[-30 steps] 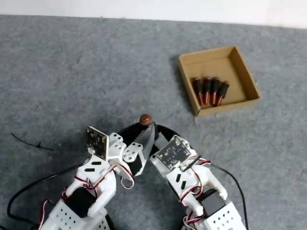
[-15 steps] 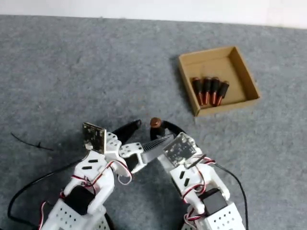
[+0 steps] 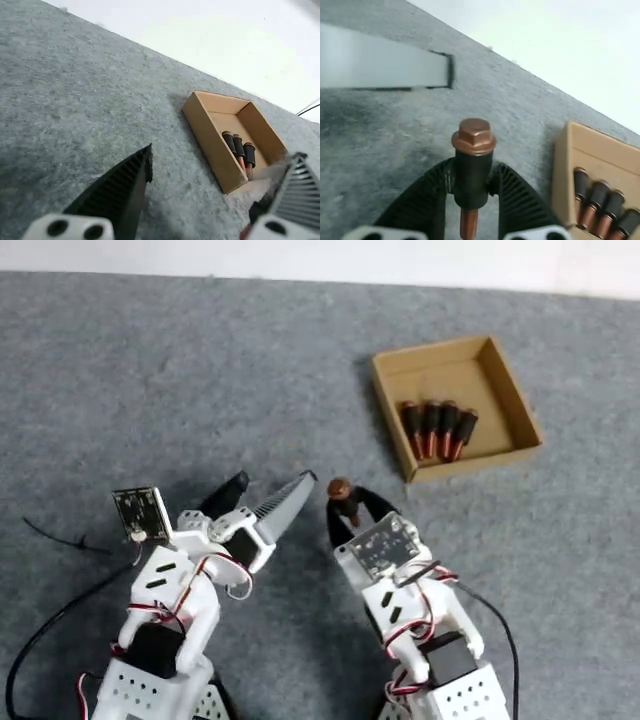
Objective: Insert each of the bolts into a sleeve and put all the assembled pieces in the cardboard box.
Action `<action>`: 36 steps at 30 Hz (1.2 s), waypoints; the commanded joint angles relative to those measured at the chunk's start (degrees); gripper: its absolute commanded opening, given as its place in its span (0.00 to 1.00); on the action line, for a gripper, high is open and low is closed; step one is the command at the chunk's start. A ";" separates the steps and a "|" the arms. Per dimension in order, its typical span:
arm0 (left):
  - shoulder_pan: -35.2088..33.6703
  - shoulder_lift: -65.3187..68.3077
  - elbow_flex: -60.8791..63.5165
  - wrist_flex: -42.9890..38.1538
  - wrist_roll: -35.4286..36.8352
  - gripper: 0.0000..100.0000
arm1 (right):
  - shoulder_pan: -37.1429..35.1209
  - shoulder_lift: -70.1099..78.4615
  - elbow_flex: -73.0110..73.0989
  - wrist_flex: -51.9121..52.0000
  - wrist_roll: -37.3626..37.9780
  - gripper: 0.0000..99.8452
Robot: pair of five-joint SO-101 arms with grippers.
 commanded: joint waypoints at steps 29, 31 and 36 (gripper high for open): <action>-8.40 -0.57 1.54 -0.44 -23.65 0.01 | 15.78 -0.84 7.69 -3.38 0.09 0.00; -8.31 -0.48 1.54 -0.44 -23.65 0.01 | 15.78 -0.75 6.73 -4.62 0.09 0.00; -8.31 -0.40 1.54 -0.44 -23.65 0.01 | 15.78 2.77 4.79 -10.33 -0.79 0.00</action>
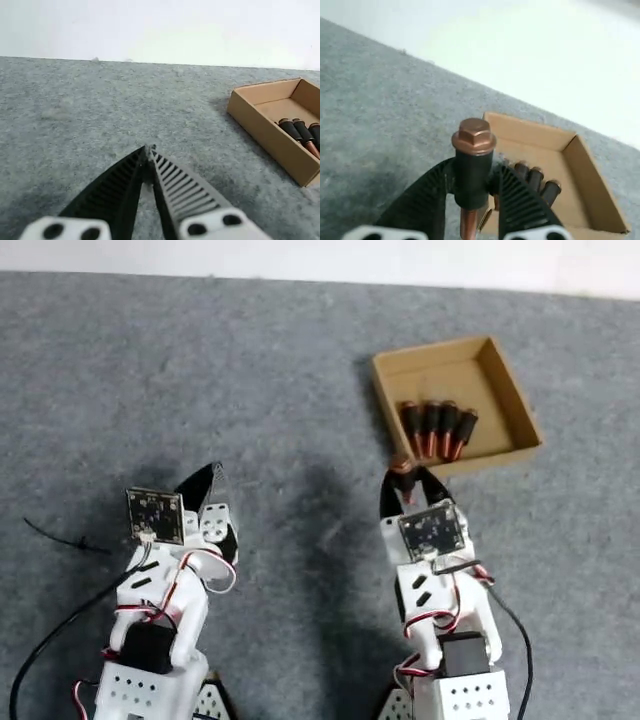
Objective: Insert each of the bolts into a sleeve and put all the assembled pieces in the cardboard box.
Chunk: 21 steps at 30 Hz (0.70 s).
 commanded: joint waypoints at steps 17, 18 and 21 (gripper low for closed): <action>-0.84 -0.40 1.10 -0.35 -0.44 0.01 | 2.77 76.09 -39.16 -22.90 -17.14 0.00; -0.84 -0.40 1.10 -0.35 -0.44 0.01 | 3.91 79.60 -40.92 -24.48 -19.16 0.00; -0.84 -0.40 1.10 -0.35 -0.53 0.01 | 7.69 88.75 -45.67 -29.14 -23.03 0.00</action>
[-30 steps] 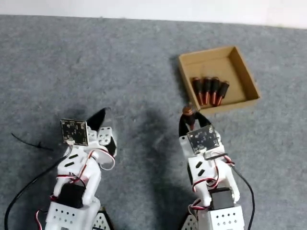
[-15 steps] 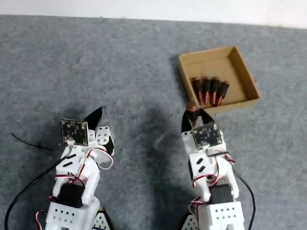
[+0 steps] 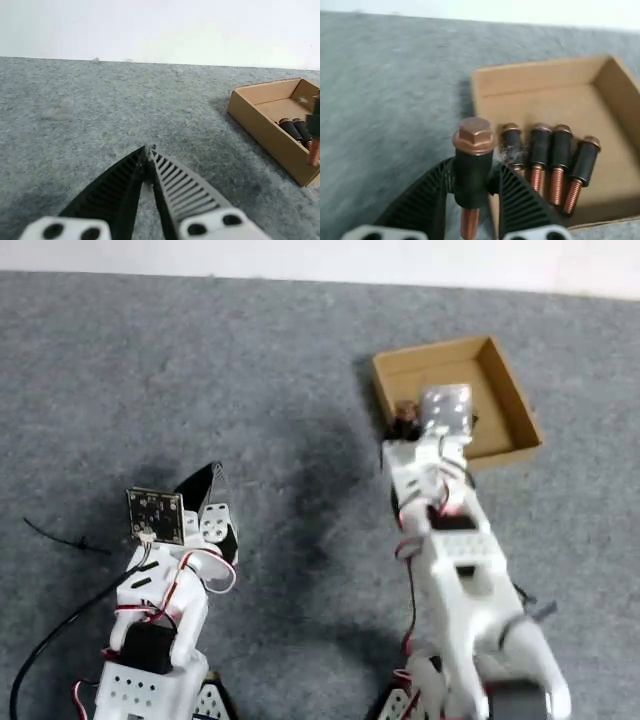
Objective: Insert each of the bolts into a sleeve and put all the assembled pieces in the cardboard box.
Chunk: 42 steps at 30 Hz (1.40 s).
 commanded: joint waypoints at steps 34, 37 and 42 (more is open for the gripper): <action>-0.84 -0.40 1.10 -0.35 -0.26 0.01 | 5.76 33.19 -22.55 -11.12 4.04 0.21; -0.84 -0.40 1.10 -0.35 -0.26 0.01 | 5.93 29.14 -19.82 -11.12 3.96 0.21; -0.84 -0.40 1.10 -0.35 -0.26 0.01 | 3.30 14.73 -8.92 -11.21 3.96 0.21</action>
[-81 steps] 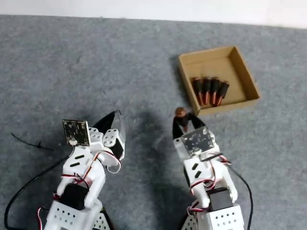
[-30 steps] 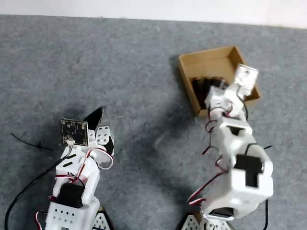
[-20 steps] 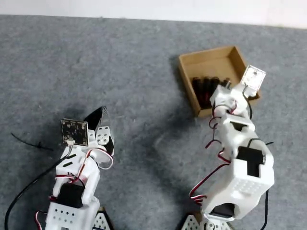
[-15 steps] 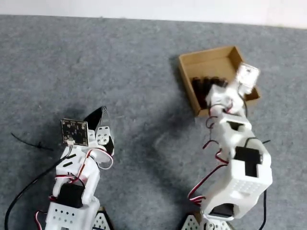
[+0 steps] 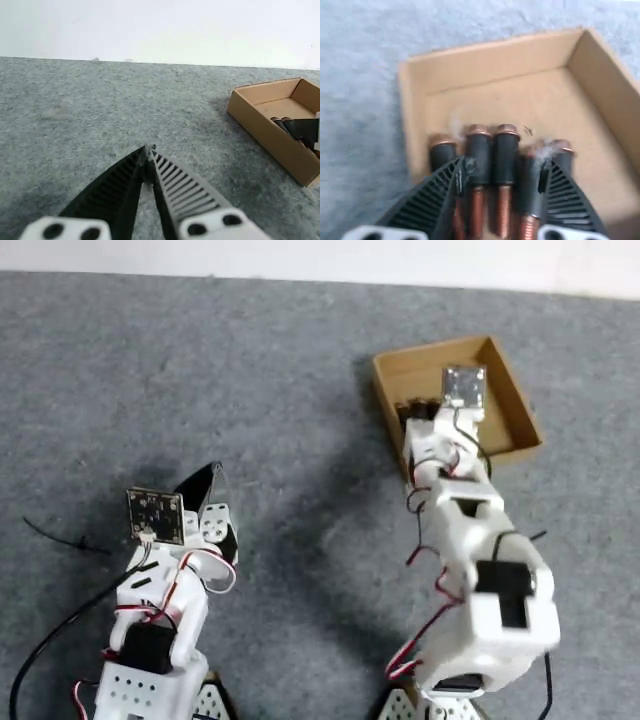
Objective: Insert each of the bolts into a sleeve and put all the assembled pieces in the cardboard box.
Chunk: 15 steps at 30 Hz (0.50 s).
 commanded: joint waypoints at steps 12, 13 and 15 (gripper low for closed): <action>-0.84 -0.40 1.10 -0.35 -0.26 0.01 | -7.87 -51.12 32.84 -1.63 1.14 0.21; -0.84 -0.40 1.10 -0.35 -0.26 0.01 | -7.87 -53.93 34.95 -1.63 1.14 0.21; -0.84 -0.40 1.10 -0.35 -0.26 0.01 | -7.69 -59.30 39.16 -1.54 1.14 0.21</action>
